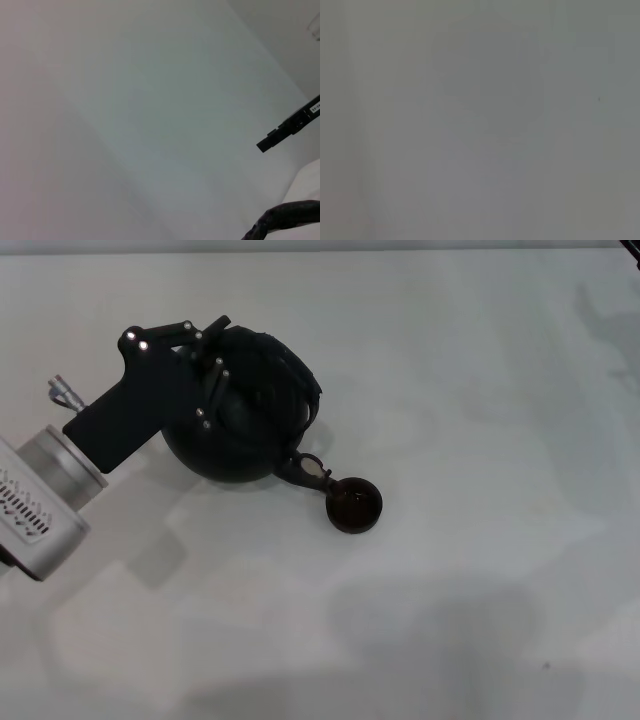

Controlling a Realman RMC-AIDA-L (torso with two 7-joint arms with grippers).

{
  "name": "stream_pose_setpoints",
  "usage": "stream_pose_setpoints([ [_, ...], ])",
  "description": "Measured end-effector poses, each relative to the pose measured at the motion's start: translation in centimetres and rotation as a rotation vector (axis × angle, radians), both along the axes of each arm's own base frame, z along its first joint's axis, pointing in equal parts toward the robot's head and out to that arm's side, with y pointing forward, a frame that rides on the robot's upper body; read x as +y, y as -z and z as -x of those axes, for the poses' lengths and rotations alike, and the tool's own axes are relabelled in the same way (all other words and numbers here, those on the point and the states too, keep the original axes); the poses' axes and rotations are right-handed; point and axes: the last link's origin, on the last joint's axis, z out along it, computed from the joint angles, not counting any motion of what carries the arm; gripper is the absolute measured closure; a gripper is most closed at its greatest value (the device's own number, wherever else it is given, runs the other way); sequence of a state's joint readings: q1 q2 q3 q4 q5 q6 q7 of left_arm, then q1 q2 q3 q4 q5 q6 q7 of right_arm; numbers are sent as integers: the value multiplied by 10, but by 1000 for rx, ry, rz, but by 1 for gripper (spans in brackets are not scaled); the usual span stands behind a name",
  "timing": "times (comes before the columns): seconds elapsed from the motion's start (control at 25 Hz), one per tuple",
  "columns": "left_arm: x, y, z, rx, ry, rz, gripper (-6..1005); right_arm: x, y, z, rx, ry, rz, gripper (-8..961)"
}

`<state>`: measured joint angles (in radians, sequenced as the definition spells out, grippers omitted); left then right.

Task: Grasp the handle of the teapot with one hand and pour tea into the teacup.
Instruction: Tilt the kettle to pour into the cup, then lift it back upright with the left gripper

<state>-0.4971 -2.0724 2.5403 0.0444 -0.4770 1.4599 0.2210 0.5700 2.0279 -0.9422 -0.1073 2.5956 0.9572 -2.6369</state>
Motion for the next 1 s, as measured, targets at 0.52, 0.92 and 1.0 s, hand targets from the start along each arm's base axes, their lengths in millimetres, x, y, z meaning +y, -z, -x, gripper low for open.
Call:
stream_pose_setpoints([
  [0.52,5,3,-2,24,3,-6,896,0,0,0,1,0,-1,95],
  [0.92,6,2,-4,21,7,-11,896,0,-1,0,2,1,-4,95],
  [1.0,7,2,-4,13,0,-17,896,1,-1,0,2,1,-4,95],
])
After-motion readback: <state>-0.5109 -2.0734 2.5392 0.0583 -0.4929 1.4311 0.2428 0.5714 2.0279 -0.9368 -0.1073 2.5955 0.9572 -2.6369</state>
